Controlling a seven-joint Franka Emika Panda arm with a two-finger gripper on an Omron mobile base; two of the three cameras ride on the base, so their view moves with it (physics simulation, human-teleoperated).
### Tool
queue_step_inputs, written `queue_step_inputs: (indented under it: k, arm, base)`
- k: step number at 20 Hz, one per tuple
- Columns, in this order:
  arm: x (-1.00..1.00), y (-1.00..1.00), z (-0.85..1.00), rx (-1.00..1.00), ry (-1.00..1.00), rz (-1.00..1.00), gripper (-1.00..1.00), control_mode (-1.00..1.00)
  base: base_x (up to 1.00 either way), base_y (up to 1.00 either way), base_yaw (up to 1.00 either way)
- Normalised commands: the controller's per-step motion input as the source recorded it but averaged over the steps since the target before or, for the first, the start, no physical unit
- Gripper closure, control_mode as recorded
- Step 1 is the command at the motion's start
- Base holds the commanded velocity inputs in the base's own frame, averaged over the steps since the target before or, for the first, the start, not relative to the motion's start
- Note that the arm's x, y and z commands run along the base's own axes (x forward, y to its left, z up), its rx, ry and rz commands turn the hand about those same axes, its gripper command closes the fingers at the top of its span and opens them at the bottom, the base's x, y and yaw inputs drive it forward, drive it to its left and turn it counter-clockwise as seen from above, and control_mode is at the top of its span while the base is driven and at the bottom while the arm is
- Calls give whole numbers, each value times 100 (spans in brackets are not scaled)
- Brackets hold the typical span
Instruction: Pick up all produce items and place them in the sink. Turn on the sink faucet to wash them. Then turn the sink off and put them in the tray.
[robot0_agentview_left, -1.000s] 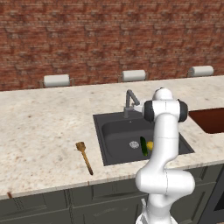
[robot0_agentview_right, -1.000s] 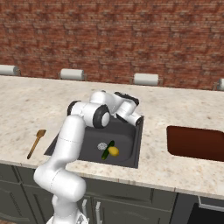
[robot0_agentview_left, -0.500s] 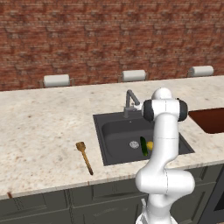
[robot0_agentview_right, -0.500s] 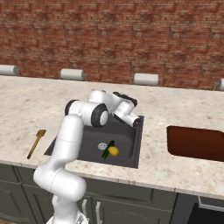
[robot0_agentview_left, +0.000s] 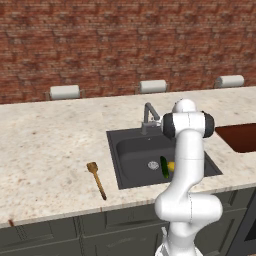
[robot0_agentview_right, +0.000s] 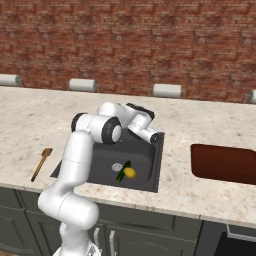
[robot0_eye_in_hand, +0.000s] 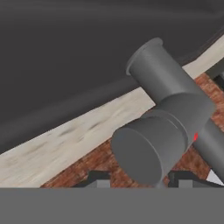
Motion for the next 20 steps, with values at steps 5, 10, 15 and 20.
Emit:
queue_step_inputs:
  k: [5, 10, 15, 20]
  arm:
    - [4, -79, -19, 0, 21, -20, 100, -100]
    - [0, -87, -30, 0, 20, -18, 100, -100]
    - [0, -77, -39, 0, 18, -18, 100, -100]
    - [0, -57, -55, 0, 19, -18, 100, -100]
  base:
    - [0, 0, 0]
    - [0, 0, 0]
    - [0, 0, 0]
    - [0, 0, 0]
